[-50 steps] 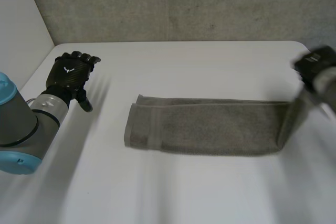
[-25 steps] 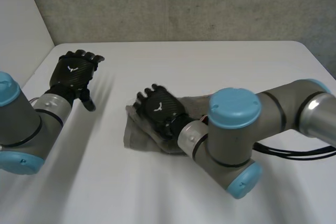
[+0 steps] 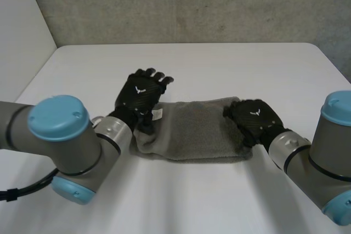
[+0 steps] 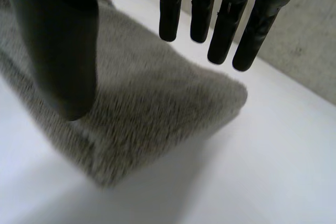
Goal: Fold the towel.
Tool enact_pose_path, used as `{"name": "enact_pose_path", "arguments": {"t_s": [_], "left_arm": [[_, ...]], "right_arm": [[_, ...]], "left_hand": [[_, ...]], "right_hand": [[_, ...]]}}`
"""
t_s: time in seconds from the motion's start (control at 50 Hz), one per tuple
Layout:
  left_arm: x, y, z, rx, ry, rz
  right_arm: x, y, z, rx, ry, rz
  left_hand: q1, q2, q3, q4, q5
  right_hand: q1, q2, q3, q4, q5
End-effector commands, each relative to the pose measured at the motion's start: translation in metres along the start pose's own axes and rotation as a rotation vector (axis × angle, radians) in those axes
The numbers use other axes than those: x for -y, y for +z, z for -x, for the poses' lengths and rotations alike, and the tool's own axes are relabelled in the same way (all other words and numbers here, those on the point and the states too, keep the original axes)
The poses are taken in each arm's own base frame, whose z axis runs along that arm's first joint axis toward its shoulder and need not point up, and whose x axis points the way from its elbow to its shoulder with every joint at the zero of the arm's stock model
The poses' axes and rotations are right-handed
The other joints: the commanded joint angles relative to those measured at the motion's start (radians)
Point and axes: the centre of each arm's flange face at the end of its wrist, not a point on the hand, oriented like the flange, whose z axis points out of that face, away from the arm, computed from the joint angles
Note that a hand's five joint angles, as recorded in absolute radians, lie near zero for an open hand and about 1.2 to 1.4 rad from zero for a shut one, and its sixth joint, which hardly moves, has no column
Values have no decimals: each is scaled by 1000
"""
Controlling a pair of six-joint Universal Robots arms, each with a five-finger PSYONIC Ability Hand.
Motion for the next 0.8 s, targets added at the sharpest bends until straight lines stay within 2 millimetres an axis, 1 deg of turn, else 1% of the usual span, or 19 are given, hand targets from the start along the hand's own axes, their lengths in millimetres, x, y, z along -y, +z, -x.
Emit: {"name": "enact_pose_path", "arguments": {"t_s": [0.02, 0.06, 0.08, 0.12, 0.14, 0.16, 0.24, 0.28, 0.36, 0.38, 0.4, 0.44, 0.46, 0.5, 0.56, 0.62, 0.68, 0.72, 0.8], "left_arm": [[-26, 8, 0, 82, 30, 94], [-40, 6, -1, 103, 88, 166], [-40, 6, -1, 103, 89, 167], [-46, 0, -1, 110, 118, 211], [-46, 0, -1, 110, 118, 211], [-46, -2, -3, 106, 117, 216], [-42, -8, -10, 90, 103, 212], [-30, -14, -18, 74, 85, 187], [-17, -19, -20, 72, 70, 156], [-12, -20, -18, 84, 67, 144], [-12, -20, -17, 85, 67, 143], [-2, -21, -12, 130, 68, 128], [-2, -21, -12, 130, 69, 128], [0, -21, 2, 212, 69, 142], [-3, -21, 12, 262, 66, 158], [-12, -20, 53, 389, 54, 199], [-12, -22, 64, 417, 50, 201], [-11, -25, 77, 451, 37, 200], [-12, -26, 78, 444, 8, 195]], "right_arm": [[-17, 3, -2, -3, -3, 59], [-25, 8, -1, -1, -20, 91], [-25, 8, -1, -1, -20, 91], [-23, 11, -5, -25, -58, 87], [-23, 12, -5, -25, -58, 87], [-20, 12, -5, -38, -76, 84], [-15, 14, -11, -99, -126, 83], [-2, 16, -22, -185, -234, 73], [11, 17, -15, -223, -391, 58], [21, 16, 3, -202, -463, 25], [21, 16, 3, -202, -464, 24], [47, 14, 52, -134, -597, -115], [47, 14, 53, -134, -597, -116], [57, 16, 96, -65, -667, -231], [59, 18, 113, -37, -683, -280], [47, 27, 149, 144, -706, -379], [38, 29, 160, 240, -710, -401], [23, 23, 176, 426, -693, -412], [19, 20, 176, 493, -625, -375]], "left_hand": [[-34, -30, -20, -33, -189], [-25, -22, -11, -24, -180], [-25, -22, -11, -24, -180], [-25, -22, -11, -24, -180], [-25, -22, -11, -24, -180], [-25, -22, -11, -24, -180], [-25, -22, -11, -24, -180], [-25, -22, -11, -24, -180], [-25, -22, -11, -24, -180], [-25, -22, -11, -24, -180], [-25, -22, -11, -24, -180], [-28, -25, -14, -27, -183], [-28, -25, -14, -27, -183], [-37, -33, -23, -36, -192], [-49, -45, -35, -48, -204], [-57, -54, -44, -57, -212], [-55, -51, -41, -54, -209], [-57, -54, -44, -56, -212], [-52, -48, -38, -51, -207]], "right_hand": [[142, 153, 149, 146, 131], [437, 447, 444, 441, 425], [439, 449, 446, 443, 427], [824, 835, 831, 828, 813], [826, 837, 833, 830, 815], [982, 992, 989, 986, 971], [984, 994, 991, 988, 972], [984, 994, 991, 988, 972], [984, 994, 991, 988, 972], [984, 994, 991, 988, 972], [984, 994, 991, 988, 972], [984, 994, 991, 988, 972], [984, 994, 991, 988, 972], [984, 994, 991, 988, 972], [984, 994, 991, 988, 972], [984, 994, 991, 988, 972], [984, 994, 991, 988, 972], [984, 994, 991, 988, 972], [984, 994, 991, 988, 972]]}}
